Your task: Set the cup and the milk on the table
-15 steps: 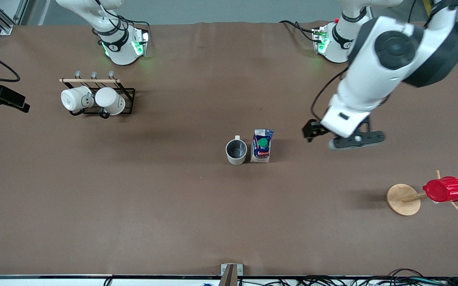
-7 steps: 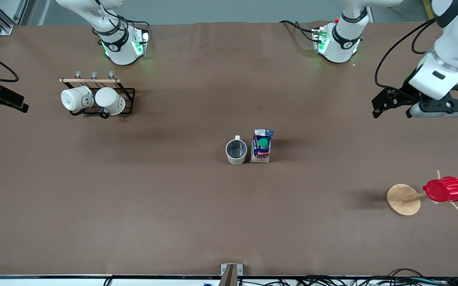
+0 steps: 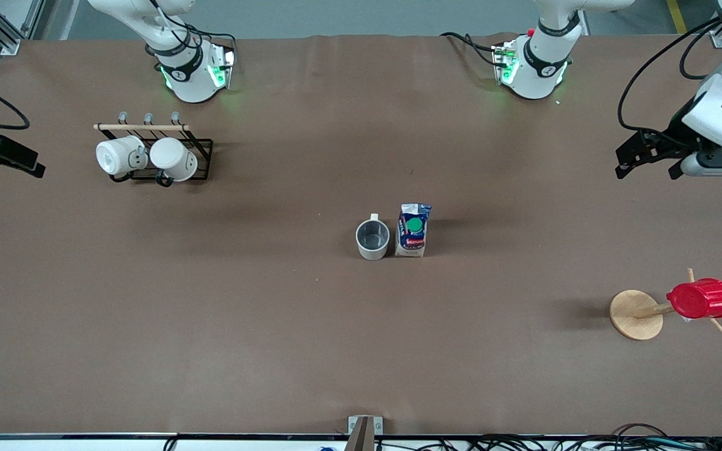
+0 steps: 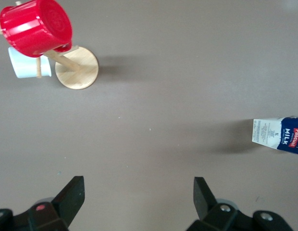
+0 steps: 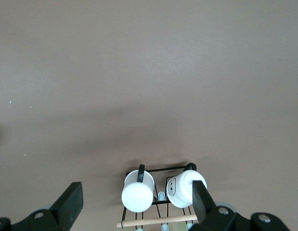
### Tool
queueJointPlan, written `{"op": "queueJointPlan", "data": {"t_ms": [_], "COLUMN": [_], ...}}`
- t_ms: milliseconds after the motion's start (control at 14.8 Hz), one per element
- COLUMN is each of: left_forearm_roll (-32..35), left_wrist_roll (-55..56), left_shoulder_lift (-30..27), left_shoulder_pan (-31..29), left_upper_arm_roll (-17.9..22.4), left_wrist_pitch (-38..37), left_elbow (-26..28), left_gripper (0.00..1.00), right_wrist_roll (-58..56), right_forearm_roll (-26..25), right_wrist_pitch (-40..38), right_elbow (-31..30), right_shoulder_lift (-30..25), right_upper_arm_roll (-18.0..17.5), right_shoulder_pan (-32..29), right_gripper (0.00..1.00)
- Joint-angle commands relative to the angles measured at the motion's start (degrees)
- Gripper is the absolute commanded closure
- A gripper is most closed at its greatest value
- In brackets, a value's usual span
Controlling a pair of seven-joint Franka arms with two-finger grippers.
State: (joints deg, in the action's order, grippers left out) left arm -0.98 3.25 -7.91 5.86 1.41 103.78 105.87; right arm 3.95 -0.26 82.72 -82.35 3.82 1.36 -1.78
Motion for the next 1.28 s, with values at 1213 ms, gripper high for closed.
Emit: {"op": "queueJointPlan", "data": {"t_ms": [1213], "left_forearm_roll": [3.1], "left_wrist_roll": [-3.4], "left_shoulder_lift": [4.9], "left_shoulder_pan": [-3.2], "left_upper_arm_roll": [-2.8], "left_wrist_pitch": [-5.8], "left_elbow": [-7.9], "left_gripper": [0.0], "right_wrist_roll": [-0.8], "right_forearm_roll": [0.9], "right_wrist_pitch": [0.2], "right_elbow": [-1.8], "right_shoulder_lift": [-1.6], "right_upper_arm_roll": [-0.5], "right_shoulder_pan": [-0.6], "right_gripper": [0.0]}}
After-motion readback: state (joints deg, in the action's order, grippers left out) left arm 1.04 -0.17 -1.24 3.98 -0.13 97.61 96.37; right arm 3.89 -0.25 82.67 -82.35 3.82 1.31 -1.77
